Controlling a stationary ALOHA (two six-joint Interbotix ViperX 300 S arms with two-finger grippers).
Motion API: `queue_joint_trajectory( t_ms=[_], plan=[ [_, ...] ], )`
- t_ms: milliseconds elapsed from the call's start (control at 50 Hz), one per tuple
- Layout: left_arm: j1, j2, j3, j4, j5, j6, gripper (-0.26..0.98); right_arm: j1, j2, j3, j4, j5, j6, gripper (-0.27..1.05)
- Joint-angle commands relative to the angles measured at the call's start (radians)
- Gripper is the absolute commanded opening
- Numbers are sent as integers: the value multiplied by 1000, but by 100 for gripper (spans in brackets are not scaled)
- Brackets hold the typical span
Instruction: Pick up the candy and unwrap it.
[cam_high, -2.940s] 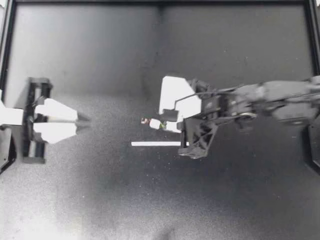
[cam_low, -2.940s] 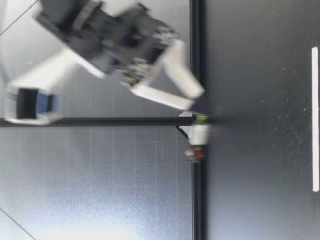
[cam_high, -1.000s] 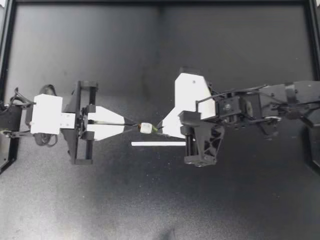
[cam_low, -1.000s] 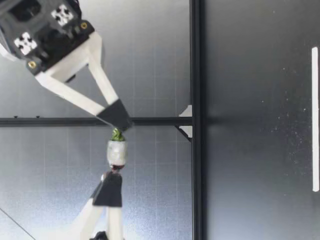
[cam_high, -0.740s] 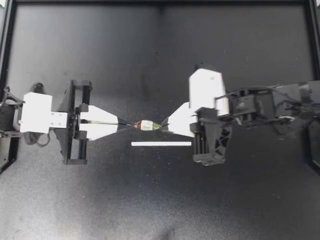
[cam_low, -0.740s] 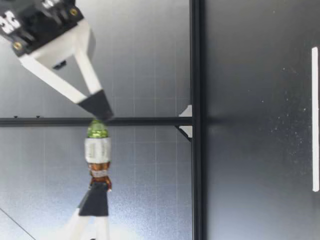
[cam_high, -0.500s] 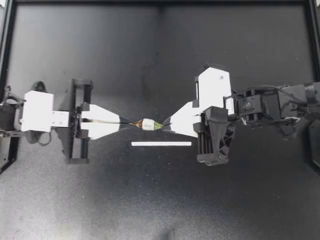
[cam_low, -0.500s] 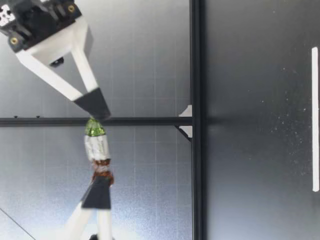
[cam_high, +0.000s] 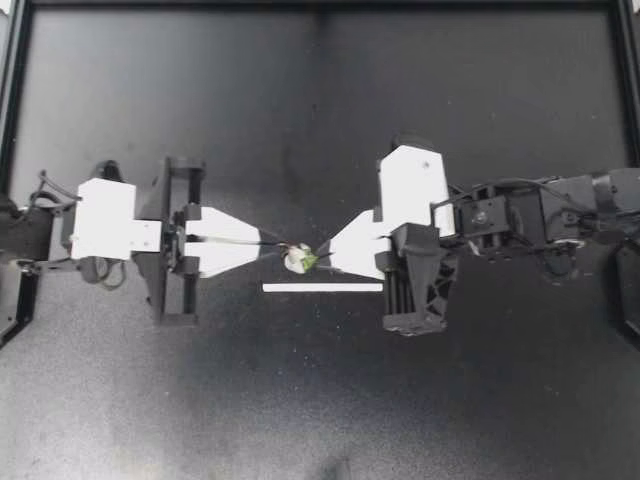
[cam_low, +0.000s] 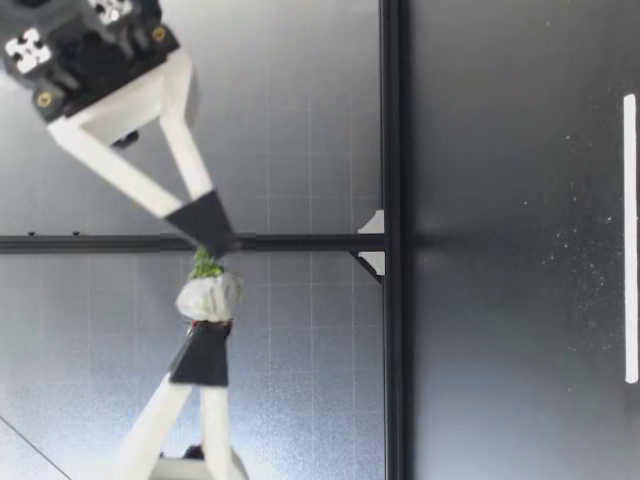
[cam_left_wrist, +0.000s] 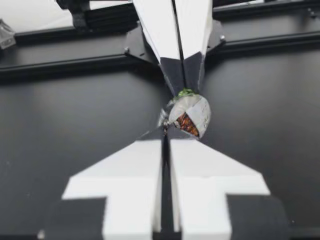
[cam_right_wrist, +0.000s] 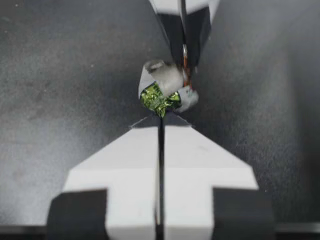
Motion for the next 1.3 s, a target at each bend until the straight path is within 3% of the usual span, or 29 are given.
queue_joint_trajectory(
  t_ms=[0, 200, 620, 780, 940, 1140, 1280],
  plan=[
    [-3, -43, 6, 3, -9, 0, -15, -3, -37, 0, 3, -5, 9, -19],
    [-3, -60, 25, 3, -21, 3, -15, -3, -35, 11, 3, -15, 17, -19],
    [-3, -18, -5, 3, -25, 15, -15, -8, -6, 0, 0, -83, 15, -19],
    [-3, -28, 5, 8, -21, 26, -15, -8, -5, 5, 0, -80, 15, -13],
    [-3, -28, 8, 17, -25, 77, -15, -8, 5, 12, 2, -89, 15, 6],
    [-3, -31, 8, 17, -21, 169, -15, -8, 14, 46, 2, -167, 15, 59],
    [-3, -37, 12, 17, -11, 224, -15, -8, -5, 97, 8, -291, 26, 61]
  ],
)
